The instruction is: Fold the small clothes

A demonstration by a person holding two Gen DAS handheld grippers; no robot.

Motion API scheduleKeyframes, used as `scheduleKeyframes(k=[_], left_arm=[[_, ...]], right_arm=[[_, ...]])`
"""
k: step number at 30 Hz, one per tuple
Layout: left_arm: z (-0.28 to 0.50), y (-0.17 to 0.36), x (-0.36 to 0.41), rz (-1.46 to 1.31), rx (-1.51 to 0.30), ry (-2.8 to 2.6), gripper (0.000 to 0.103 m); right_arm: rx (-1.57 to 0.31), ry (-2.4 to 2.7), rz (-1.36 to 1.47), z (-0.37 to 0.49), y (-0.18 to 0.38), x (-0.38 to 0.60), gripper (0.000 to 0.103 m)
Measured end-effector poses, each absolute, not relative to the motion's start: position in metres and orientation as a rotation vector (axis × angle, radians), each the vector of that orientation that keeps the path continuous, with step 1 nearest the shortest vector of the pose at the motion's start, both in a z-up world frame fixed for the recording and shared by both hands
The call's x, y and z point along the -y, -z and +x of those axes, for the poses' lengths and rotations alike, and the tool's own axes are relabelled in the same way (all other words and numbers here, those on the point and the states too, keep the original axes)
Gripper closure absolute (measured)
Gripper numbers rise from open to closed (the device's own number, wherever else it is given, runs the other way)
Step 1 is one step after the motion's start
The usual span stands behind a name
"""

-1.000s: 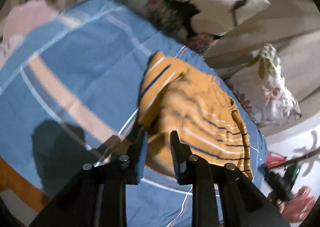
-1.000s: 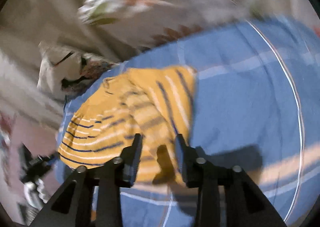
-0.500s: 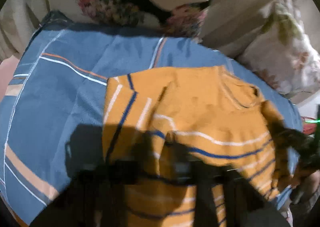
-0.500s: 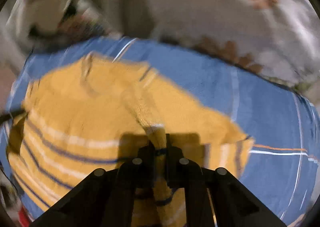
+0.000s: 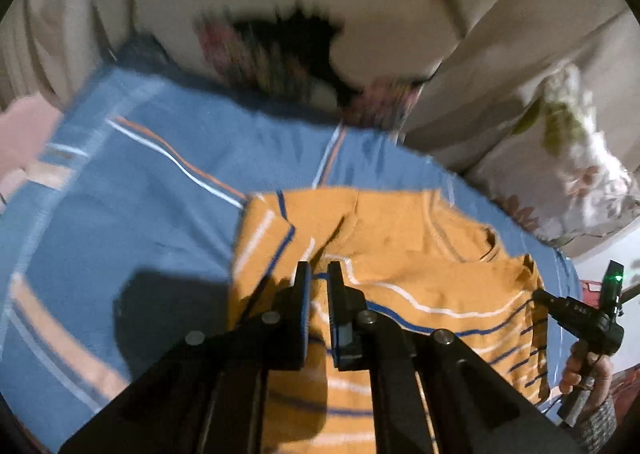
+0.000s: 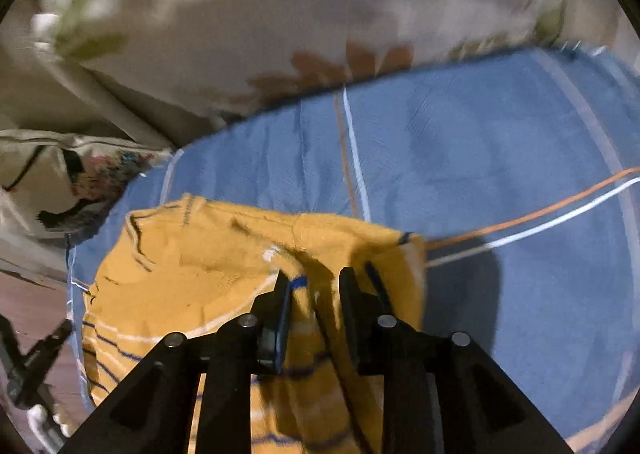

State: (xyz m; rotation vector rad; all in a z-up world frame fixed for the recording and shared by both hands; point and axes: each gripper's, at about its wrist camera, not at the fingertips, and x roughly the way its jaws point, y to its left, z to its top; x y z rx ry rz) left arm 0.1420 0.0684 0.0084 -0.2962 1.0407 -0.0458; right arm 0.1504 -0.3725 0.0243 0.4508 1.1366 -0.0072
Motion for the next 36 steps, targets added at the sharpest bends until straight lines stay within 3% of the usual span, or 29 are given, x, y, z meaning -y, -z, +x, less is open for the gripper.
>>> scheduleKeyframes(k=[2, 4, 5, 7, 14, 21, 27, 31, 36], left_arm=[[0.122, -0.034, -0.072, -0.274, -0.972, 0.015, 0.093], [0.098, -0.057, -0.076, -0.269, -0.893, -0.025, 0.072], [0.089, -0.064, -0.079, -0.278, -0.864, -0.049, 0.046], [0.066, -0.078, -0.086, -0.326, -0.803, -0.108, 0.030], [0.024, -0.076, -0.099, -0.354, -0.857, -0.229, 0.029], [0.012, -0.062, -0.112, -0.357, -0.875, -0.265, 0.029], [0.027, -0.037, -0.137, -0.423, -0.934, -0.216, 0.029], [0.039, -0.014, -0.159, -0.508, -0.967, -0.165, 0.029], [0.053, 0.011, -0.169, -0.618, -0.998, -0.085, 0.029]], right_arm=[[-1.069, 0.025, 0.399, 0.131, -0.051, 0.366, 0.074], [-1.005, -0.001, 0.343, 0.113, -0.075, 0.354, 0.074], [-0.995, -0.023, 0.337, 0.109, -0.080, 0.349, 0.074], [-0.983, -0.100, 0.311, 0.098, -0.090, 0.327, 0.074], [-1.097, -0.255, 0.256, 0.085, -0.052, 0.265, 0.074], [-1.208, -0.235, 0.294, 0.083, 0.002, 0.274, 0.074], [-1.166, -0.177, 0.294, 0.089, -0.044, 0.278, 0.072], [-1.130, -0.257, 0.240, 0.106, -0.076, 0.226, 0.071], [-1.188, -0.403, 0.264, 0.129, -0.068, 0.144, 0.069]])
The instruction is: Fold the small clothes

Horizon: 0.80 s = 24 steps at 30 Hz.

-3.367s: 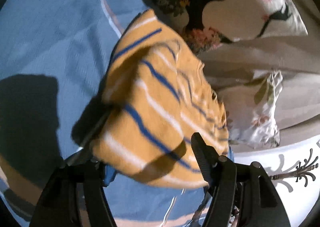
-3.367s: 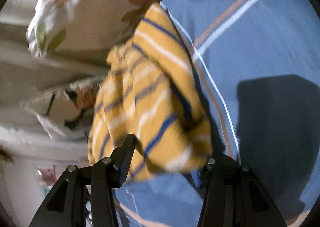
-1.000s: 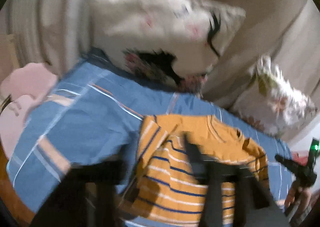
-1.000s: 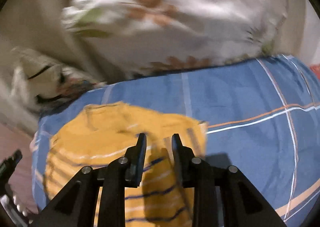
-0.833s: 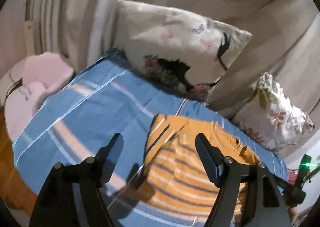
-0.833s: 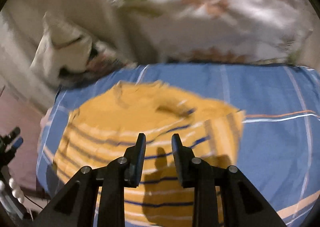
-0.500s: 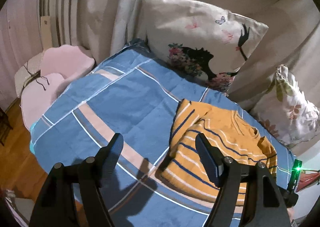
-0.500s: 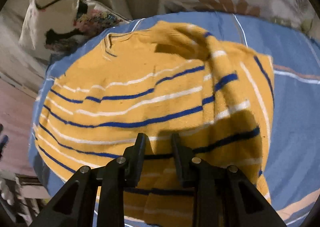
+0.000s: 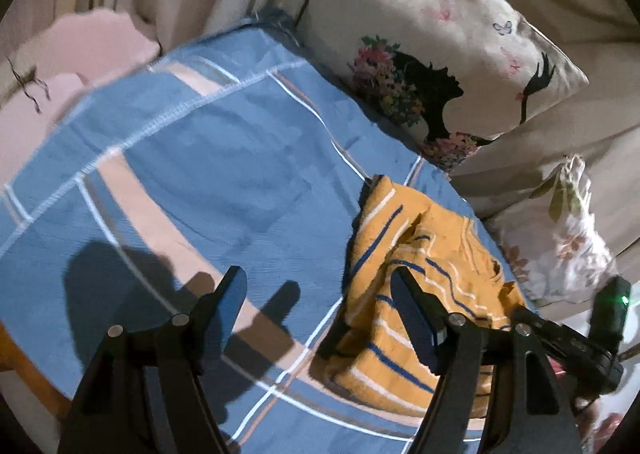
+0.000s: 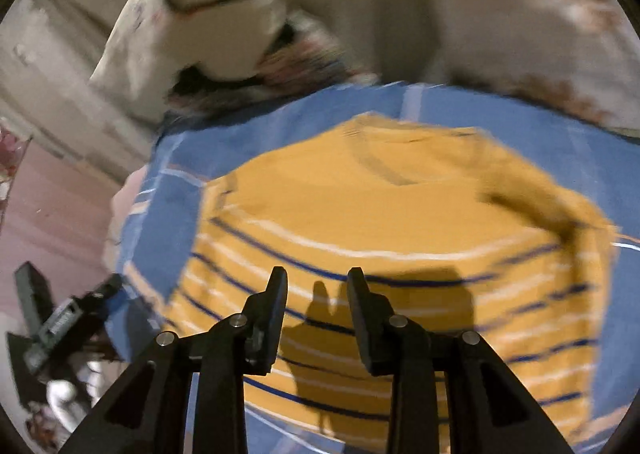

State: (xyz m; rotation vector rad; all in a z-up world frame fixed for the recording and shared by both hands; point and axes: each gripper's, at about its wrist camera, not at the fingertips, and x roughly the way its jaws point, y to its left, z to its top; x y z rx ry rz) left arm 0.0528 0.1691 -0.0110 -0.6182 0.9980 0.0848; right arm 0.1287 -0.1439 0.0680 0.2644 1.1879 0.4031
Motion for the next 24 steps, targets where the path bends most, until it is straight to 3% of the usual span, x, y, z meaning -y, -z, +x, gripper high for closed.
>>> scheduleKeyframes(k=[9, 13, 19, 24], left_arm=[[0.067, 0.059, -0.146, -0.783, -1.142, 0.116, 0.030], [0.065, 0.075, -0.126, -0.789, -1.212, 0.188, 0.046], [0.060, 0.071, -0.115, -0.733, -1.222, 0.233, 0.050], [0.051, 0.061, -0.128, -0.718, -1.216, 0.240, 0.050]], right_arm=[[-1.316, -0.503, 0.212, 0.169, -0.025, 0.044, 0.066], [-1.388, -0.505, 0.126, 0.183, -0.008, 0.004, 0.061], [-1.429, -0.455, -0.041, 0.185, 0.006, -0.045, 0.037], [-1.433, -0.375, -0.218, 0.179, 0.015, -0.069, 0.035]])
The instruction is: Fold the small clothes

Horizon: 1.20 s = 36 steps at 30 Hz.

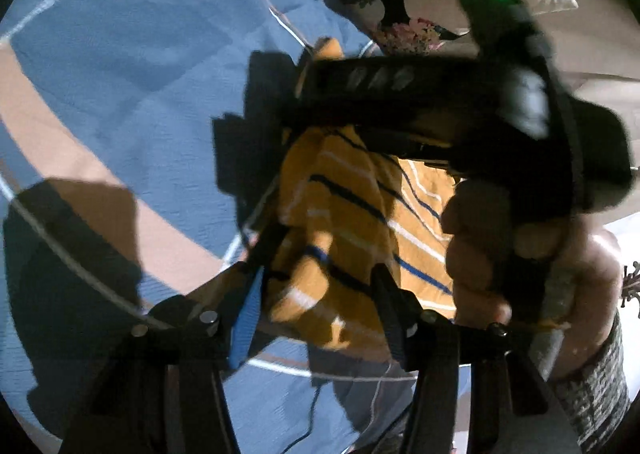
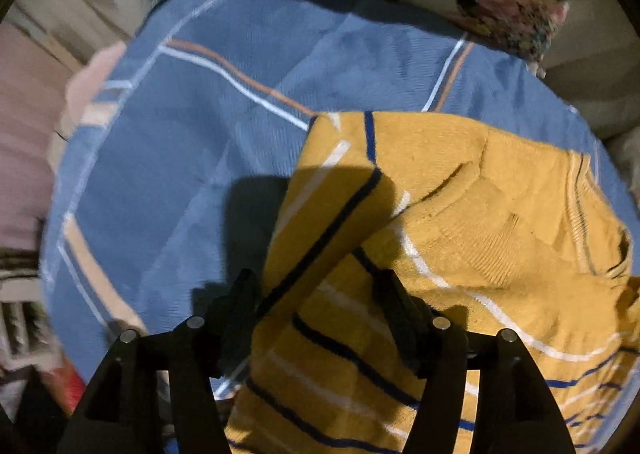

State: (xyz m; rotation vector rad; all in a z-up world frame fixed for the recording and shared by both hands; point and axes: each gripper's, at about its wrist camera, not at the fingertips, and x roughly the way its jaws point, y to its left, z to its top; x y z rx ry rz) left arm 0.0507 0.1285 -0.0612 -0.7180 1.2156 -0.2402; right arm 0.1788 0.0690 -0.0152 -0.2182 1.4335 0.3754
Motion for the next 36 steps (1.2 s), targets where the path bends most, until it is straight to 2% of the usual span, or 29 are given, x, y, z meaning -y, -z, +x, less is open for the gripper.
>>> scheduleKeyframes(k=[4, 6, 8, 10, 18, 24, 31, 36], left_arm=[[0.039, 0.045, -0.153, -0.703, -1.176, 0.209, 0.050], [0.034, 0.040, -0.167, -0.708, -1.156, 0.171, 0.050], [0.032, 0.035, -0.178, -0.718, -1.141, 0.140, 0.050], [0.031, 0.031, -0.189, -0.726, -1.122, 0.105, 0.050], [0.040, -0.006, -0.187, -0.707, -1.059, 0.062, 0.050], [0.051, -0.031, -0.123, -0.649, -1.069, 0.151, 0.050], [0.064, -0.028, -0.011, -0.561, -1.139, 0.296, 0.050], [0.079, -0.024, 0.068, -0.459, -1.176, 0.391, 0.050]], right_arm=[[-1.410, -0.336, -0.316, 0.171, 0.021, -0.082, 0.036], [-1.372, -0.312, -0.366, 0.165, 0.021, -0.087, 0.050], [-1.316, -0.296, -0.372, 0.157, 0.017, -0.083, 0.078], [-1.281, -0.318, -0.280, 0.152, 0.006, -0.067, 0.085], [-1.158, -0.392, 0.064, 0.138, -0.048, 0.031, 0.087], [-1.074, -0.343, 0.243, 0.118, -0.074, 0.152, 0.088], [-1.057, -0.205, 0.378, 0.095, -0.053, 0.304, 0.089], [-1.097, -0.156, 0.465, 0.090, -0.017, 0.367, 0.089]])
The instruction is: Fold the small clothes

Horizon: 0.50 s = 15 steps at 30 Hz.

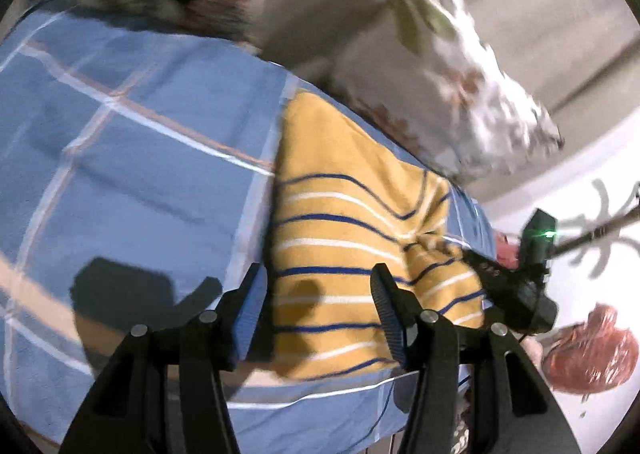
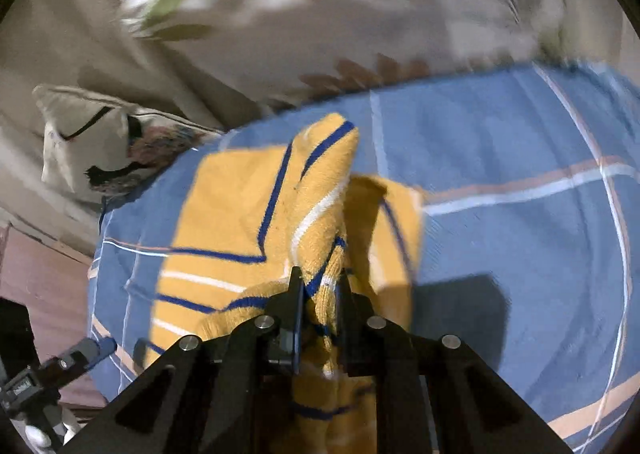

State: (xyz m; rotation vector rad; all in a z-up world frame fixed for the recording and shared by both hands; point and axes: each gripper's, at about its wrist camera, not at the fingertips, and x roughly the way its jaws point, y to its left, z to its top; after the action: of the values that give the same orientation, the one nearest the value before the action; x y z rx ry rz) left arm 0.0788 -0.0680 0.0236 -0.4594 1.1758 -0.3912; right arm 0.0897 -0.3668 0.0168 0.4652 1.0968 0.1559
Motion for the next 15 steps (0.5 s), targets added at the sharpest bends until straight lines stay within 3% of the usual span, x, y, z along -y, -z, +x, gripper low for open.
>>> scheduleKeyframes(k=[4, 10, 15], left_arm=[[0.089, 0.001, 0.124, -0.375, -1.244, 0.411, 0.049], [0.088, 0.015, 0.163, -0.182, -1.189, 0.331, 0.032], [0.075, -0.001, 0.139, -0.309, -1.182, 0.319, 0.035]], right_arm=[[-1.126, -0.130, 0.513, 0.082, -0.003, 0.394, 0.083], [-0.973, -0.213, 0.696, 0.056, -0.054, 0.418, 0.083], [-0.986, -0.389, 0.887, 0.059, -0.052, 0.397, 0.083]])
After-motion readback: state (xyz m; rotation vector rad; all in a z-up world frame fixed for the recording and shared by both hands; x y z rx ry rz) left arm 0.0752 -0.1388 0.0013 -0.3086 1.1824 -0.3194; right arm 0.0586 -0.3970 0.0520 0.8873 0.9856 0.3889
